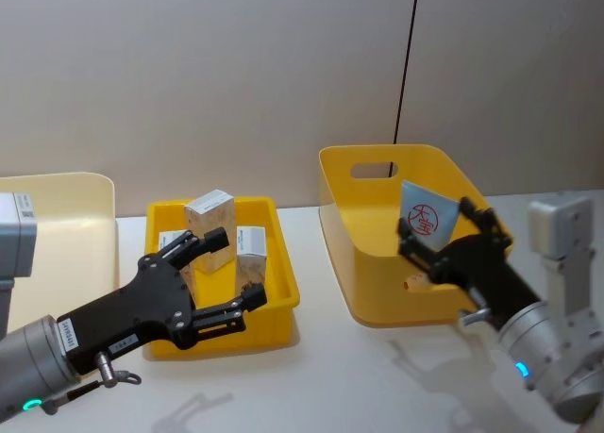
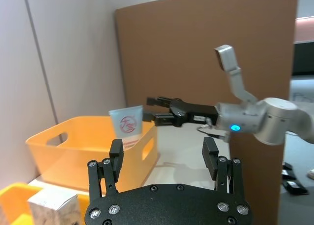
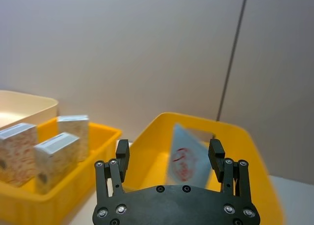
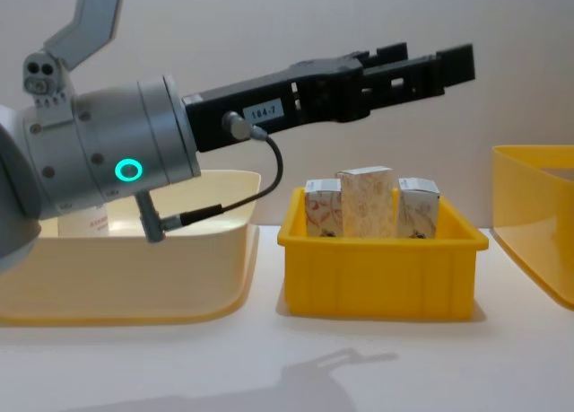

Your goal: Bimanual collaborative sorting of washing and personal care products

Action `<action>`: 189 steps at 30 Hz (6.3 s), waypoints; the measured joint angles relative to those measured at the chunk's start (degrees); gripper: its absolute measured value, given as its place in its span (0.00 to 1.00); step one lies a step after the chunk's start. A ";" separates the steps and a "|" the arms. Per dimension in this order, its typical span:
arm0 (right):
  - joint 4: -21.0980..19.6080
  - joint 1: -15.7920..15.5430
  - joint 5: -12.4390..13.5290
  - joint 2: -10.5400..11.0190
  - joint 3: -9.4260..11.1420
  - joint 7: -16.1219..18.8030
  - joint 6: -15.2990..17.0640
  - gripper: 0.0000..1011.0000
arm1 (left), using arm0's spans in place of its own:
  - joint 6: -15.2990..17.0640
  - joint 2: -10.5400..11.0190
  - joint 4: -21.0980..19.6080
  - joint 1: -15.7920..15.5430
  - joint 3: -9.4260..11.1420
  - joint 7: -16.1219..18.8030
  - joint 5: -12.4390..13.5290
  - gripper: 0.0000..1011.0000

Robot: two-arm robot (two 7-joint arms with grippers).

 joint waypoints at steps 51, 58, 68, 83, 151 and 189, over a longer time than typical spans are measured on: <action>0.90 -0.10 -2.14 -6.94 -10.45 -0.51 2.14 0.99 | 3.04 2.95 -8.50 10.85 -1.72 38.30 18.42 0.99; 0.91 -0.10 -2.13 -6.94 -10.45 -0.49 2.14 0.99 | 3.41 3.31 -9.52 12.19 -1.92 42.99 20.65 0.99; 0.90 -0.10 -2.13 -6.94 -10.45 -0.49 2.14 0.99 | 3.94 3.82 -11.08 14.21 -2.21 50.06 24.07 0.99; 0.90 -0.10 -2.13 -6.94 -10.45 -0.49 2.14 0.99 | 4.07 3.94 -11.42 14.67 -2.28 51.70 24.87 0.99; 12.51 13.20 -8.80 -17.60 -15.71 -4.46 11.79 0.99 | 4.03 3.92 -11.38 14.66 -2.25 51.70 24.87 0.99; 25.35 20.43 -12.03 -23.32 -15.10 -6.81 9.52 0.99 | 4.03 3.92 -11.39 14.66 -2.25 51.70 24.87 0.99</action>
